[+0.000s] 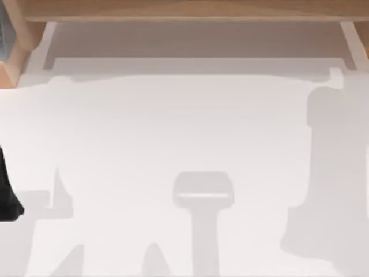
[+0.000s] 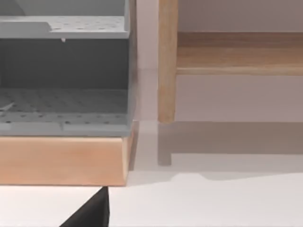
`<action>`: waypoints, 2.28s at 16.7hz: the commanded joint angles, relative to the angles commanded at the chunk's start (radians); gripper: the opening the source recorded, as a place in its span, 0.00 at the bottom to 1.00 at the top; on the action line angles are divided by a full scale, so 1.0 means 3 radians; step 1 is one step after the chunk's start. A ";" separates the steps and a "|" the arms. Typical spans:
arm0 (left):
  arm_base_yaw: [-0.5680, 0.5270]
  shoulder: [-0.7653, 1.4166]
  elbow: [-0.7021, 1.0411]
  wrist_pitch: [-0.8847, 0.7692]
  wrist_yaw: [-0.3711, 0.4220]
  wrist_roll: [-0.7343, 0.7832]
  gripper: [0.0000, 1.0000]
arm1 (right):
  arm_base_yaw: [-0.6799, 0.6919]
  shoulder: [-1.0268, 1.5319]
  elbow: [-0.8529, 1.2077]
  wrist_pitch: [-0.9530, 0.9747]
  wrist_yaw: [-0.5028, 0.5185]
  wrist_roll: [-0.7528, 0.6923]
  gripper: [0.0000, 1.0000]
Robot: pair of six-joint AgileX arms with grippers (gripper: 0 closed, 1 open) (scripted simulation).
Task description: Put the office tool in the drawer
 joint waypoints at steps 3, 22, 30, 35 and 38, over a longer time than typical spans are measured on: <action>0.0000 0.0000 0.0000 0.0000 0.0000 0.0000 1.00 | -0.0013 -0.0019 -0.0009 0.0000 -0.0005 -0.0008 1.00; 0.0000 0.0000 0.0000 0.0000 0.0000 0.0000 1.00 | -0.1081 -0.2297 -0.3079 0.3993 -0.0962 -0.1836 1.00; 0.0000 0.0000 0.0000 0.0000 0.0000 0.0000 1.00 | -0.1662 -0.2871 -0.5380 0.6871 -0.1487 -0.2886 1.00; 0.0000 0.0000 0.0000 0.0000 0.0000 0.0000 1.00 | -0.1845 -0.2986 -0.6765 0.8554 -0.1813 -0.3412 1.00; 0.0000 0.0000 0.0000 0.0000 0.0000 0.0000 1.00 | -0.1829 -0.2989 -0.7479 0.9439 -0.2003 -0.3650 1.00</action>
